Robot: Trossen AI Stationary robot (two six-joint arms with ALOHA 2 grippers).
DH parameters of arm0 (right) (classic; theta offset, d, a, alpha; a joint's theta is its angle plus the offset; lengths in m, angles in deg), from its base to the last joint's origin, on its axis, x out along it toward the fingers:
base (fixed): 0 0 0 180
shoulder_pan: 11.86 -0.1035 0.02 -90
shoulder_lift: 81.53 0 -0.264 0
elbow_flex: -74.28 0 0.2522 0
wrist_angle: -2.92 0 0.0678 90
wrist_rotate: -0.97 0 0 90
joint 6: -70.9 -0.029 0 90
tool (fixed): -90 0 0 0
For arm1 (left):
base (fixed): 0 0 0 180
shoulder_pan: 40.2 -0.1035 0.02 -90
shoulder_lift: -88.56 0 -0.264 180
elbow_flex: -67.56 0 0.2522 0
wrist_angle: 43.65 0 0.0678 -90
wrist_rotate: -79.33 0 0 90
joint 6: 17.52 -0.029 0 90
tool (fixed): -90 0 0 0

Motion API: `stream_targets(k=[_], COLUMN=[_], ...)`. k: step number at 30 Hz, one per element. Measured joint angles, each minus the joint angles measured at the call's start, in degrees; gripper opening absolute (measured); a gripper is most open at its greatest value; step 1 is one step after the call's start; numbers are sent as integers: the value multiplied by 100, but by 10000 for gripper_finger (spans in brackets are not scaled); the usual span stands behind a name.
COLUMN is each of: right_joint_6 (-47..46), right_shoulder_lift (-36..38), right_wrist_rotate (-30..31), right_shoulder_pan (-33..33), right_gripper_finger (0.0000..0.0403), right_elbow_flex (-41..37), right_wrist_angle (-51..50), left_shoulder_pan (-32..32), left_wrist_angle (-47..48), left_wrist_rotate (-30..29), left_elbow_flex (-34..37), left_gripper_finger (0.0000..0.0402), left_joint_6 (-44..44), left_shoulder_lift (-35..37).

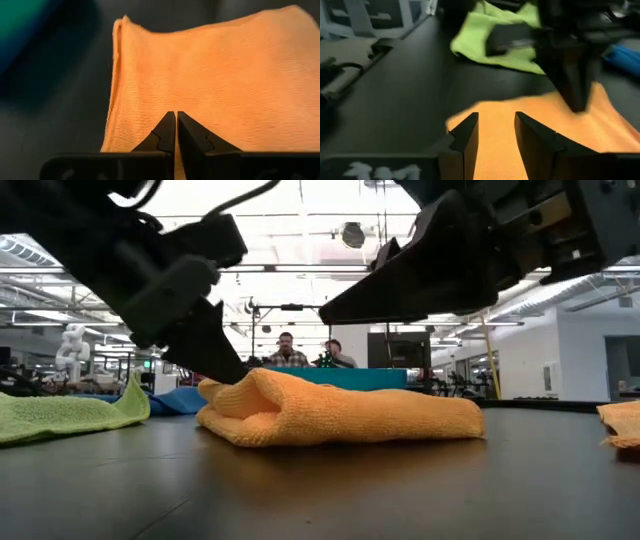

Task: Fold microfiber towels
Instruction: Put the folded orange microfiber cloth into the blue bin

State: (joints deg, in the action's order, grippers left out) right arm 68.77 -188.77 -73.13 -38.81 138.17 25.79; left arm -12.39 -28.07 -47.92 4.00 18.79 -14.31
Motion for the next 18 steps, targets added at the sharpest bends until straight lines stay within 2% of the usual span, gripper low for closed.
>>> stream_targets(k=[10, 15, 18], right_joint_6=[-155, -342, -405], right_shoulder_lift=[-1024, -1196, -1149], right_wrist_rotate=[-259, -269, -256], right_shoulder_pan=[72, 99, 100], right_gripper_finger=[120, 120, 120], right_elbow_flex=[4, 18, 29], right_wrist_angle=[1015, 799, 412], left_shoulder_pan=[-245, -247, -247], left_wrist_angle=[20, 28, 136], left_wrist_rotate=[441, 449, 682], left_elbow_flex=[0, 0, 0], left_gripper_finger=[21, 21, 21], left_joint_6=[-1, 1, 151], left_shoulder_lift=[0, 0, 0])
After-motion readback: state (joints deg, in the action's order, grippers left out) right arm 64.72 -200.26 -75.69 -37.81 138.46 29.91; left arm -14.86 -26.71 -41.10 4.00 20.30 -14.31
